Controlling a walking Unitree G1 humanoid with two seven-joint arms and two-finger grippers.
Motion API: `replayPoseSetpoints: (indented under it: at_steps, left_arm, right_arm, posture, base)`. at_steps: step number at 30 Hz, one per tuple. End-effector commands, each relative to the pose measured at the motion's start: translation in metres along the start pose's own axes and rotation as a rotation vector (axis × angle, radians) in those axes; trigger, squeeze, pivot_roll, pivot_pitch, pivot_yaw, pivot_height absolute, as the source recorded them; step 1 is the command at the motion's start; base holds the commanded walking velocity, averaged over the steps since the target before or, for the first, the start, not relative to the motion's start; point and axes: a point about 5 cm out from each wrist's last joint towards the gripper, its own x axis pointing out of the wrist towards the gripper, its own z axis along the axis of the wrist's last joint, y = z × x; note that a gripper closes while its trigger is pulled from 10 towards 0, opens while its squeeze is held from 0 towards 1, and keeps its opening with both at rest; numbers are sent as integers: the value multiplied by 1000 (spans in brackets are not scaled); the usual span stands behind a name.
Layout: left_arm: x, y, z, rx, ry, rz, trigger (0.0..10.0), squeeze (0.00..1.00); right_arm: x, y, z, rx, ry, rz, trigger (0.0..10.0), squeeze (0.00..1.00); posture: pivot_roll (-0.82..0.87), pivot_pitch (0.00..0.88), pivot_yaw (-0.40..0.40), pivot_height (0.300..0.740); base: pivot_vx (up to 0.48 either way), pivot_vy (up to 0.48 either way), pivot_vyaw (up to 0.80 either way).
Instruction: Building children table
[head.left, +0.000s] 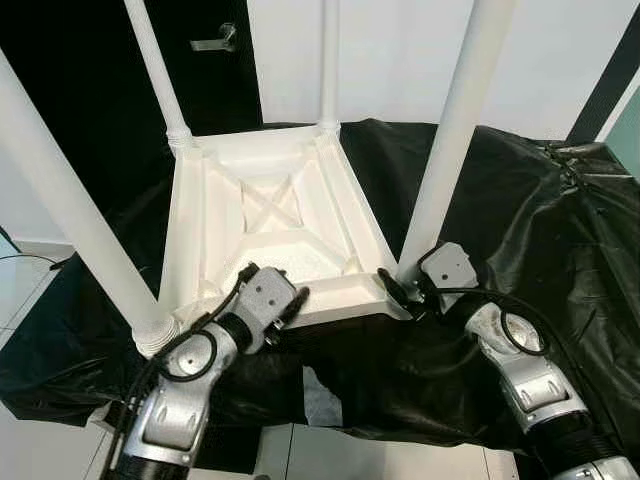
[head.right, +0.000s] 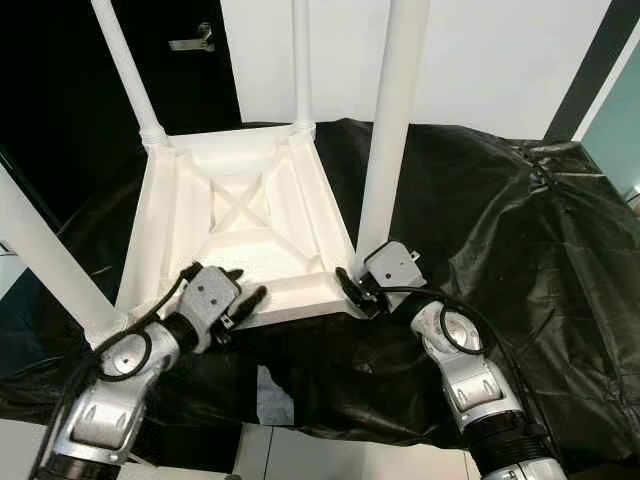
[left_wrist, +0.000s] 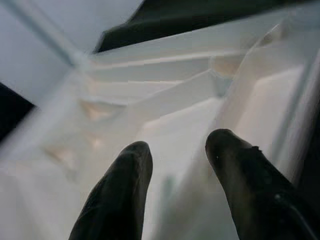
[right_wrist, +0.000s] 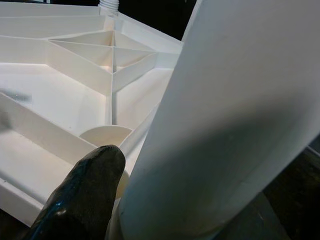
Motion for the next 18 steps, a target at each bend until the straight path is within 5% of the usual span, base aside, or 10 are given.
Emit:
replayPoseSetpoints:
  at_steps: [1, 3, 7, 10, 12, 15, 18]
  left_arm:
    - [0, 9, 2, 199, -2, 263, 10000, 0]
    - [1, 6, 2, 337, -9, 225, 10000, 0]
    - [1, 6, 2, 337, -9, 222, 10000, 0]
    - [0, 12, 2, 210, -12, 258, 10000, 0]
    - [0, 12, 2, 210, -12, 258, 10000, 0]
    - [2, 15, 6, -255, -95, 289, 10000, 0]
    - [4, 12, 9, -407, -151, 261, 10000, 0]
  right_arm:
    - [2, 0, 0, -12, -3, 2, 10000, 0]
    - [3, 0, 0, -13, -3, 0, 10000, 0]
    - [3, 0, 0, -13, -3, 0, 10000, 0]
    - [3, 0, 0, -11, -5, -1, 10000, 0]
    - [3, 0, 0, -11, -5, -1, 10000, 0]
    - [3, 0, -1, -6, -8, 5, 10000, 0]
    - [3, 0, -1, -7, -10, 10, 10000, 0]
  posture:
    - [74, 0, 1, 740]
    - [72, 0, 4, 740]
    - [72, 0, 4, 740]
    - [70, 0, 4, 740]
    - [70, 0, 4, 740]
    - [69, 0, -1, 740]
    - [69, 0, -3, 740]
  base:
    - [0, 0, 0]
    - [0, 0, 0]
    - [0, 0, 0]
    - [0, 0, 0]
    - [0, 0, 0]
    - [0, 0, 0]
    - [0, 0, 0]
